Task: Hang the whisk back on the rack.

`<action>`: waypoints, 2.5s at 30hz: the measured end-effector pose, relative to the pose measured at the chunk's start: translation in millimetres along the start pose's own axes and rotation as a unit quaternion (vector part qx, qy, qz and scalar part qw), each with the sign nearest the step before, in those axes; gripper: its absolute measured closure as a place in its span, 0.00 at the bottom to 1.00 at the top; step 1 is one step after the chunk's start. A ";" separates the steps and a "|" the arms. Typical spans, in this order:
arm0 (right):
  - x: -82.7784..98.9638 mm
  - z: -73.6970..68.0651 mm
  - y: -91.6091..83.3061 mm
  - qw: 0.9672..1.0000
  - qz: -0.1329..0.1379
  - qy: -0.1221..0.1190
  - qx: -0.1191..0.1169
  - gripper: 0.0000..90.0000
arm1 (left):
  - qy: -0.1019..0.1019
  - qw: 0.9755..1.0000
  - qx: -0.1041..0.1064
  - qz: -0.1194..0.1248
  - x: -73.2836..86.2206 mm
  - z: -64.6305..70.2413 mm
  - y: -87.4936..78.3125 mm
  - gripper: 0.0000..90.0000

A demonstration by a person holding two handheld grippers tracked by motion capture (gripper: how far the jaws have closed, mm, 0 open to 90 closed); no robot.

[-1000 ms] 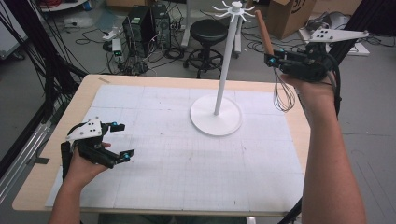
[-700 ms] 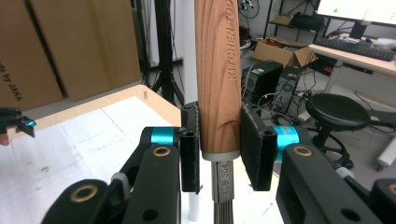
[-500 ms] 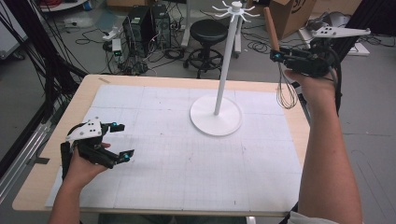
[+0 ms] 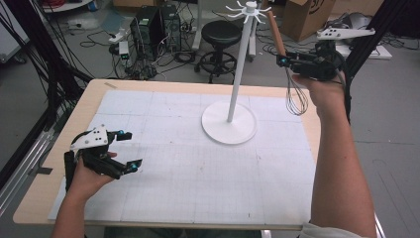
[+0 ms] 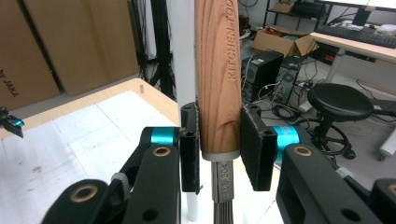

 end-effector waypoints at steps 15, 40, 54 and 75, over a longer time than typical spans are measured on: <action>1.9 -11.6 18.1 0.999 -0.039 -0.028 0.015 0.78 | -0.001 1.000 0.000 0.000 0.5 -0.6 -0.1 0.02; 5.7 -41.0 19.1 0.997 -0.043 -0.061 -0.021 0.47 | -0.003 1.000 0.005 0.002 0.0 0.2 -0.4 0.02; 24.6 -76.3 12.7 0.996 -0.022 -0.066 -0.049 0.34 | -0.001 1.000 0.011 0.004 -2.4 4.5 1.0 0.02; 85.5 -118.6 13.1 0.996 0.008 -0.033 -0.085 0.25 | -0.007 1.000 0.022 0.010 -4.7 6.0 6.6 0.02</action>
Point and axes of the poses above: each handheld gripper's, and its own axes: y roughly forward along the jaws, x roughly out of its underside, z roughly to its right, the point moved 10 cm from there along y, roughly forward along the jaws, and after that the axes turned 13 degrees about -y, right-handed, at the moved point
